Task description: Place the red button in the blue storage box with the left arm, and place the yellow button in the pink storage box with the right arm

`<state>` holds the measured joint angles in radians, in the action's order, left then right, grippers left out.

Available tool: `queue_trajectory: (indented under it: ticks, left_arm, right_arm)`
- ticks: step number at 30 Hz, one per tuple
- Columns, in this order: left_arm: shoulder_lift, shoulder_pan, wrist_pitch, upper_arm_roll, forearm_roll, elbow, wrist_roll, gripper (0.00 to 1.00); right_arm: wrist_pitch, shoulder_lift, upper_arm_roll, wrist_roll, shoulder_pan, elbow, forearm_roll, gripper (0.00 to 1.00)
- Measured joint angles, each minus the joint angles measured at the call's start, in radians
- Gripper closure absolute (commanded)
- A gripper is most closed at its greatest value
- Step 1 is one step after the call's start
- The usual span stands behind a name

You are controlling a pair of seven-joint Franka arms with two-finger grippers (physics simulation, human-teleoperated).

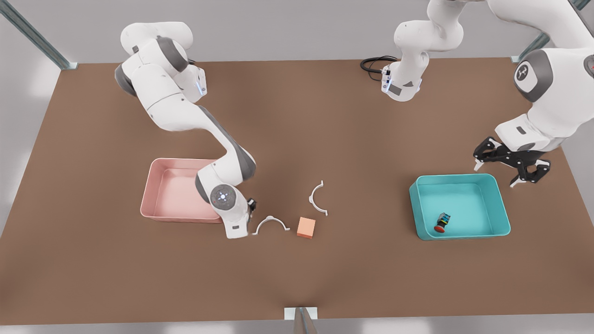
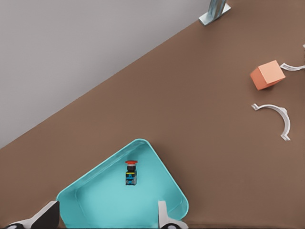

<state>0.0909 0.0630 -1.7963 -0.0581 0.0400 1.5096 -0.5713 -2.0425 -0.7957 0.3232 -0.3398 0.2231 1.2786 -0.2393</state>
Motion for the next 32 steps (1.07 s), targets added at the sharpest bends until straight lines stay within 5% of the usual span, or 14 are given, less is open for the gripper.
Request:
queue_trajectory:
  ticks: [5, 12, 13, 15, 18, 25, 29, 32]
  left_arm:
    - [0.004, 0.018, 0.082, 0.000, -0.011, -0.003, 0.123, 0.00]
    - [0.030, 0.043, 0.127, 0.000, -0.033, -0.039, 0.260, 0.00]
    - [0.032, 0.041, 0.130, 0.000, -0.034, -0.039, 0.276, 0.00]
    - [0.033, 0.038, 0.135, 0.000, -0.034, -0.039, 0.304, 0.00]
    - [0.033, 0.038, 0.139, 0.000, -0.035, -0.040, 0.342, 0.00]
    - [0.031, 0.041, 0.145, 0.000, -0.035, -0.040, 0.408, 0.00]
    - [0.030, 0.045, 0.147, 0.000, -0.035, -0.040, 0.437, 0.00]
    - [0.030, 0.053, 0.147, 0.000, -0.036, -0.041, 0.454, 0.00]
  right_arm:
    - [0.032, 0.195, 0.015, -0.009, -0.185, 0.147, 0.023, 0.55]
    - [-0.036, 0.341, 0.048, -0.024, -0.365, 0.599, 0.033, 0.51]
    - [-0.063, 0.353, 0.051, -0.025, -0.371, 0.646, 0.032, 0.07]
    - [-0.105, 0.360, 0.052, -0.024, -0.376, 0.681, 0.026, 0.00]
    - [-0.138, 0.358, 0.053, -0.017, -0.376, 0.668, 0.020, 0.00]
    - [0.036, 0.421, -0.093, 0.080, -0.276, 0.184, 0.028, 0.00]
    - [0.133, 0.577, -0.180, 0.143, -0.319, 0.312, 0.105, 0.00]
    - [0.210, 0.487, -0.195, 0.184, -0.318, 0.191, 0.133, 0.00]
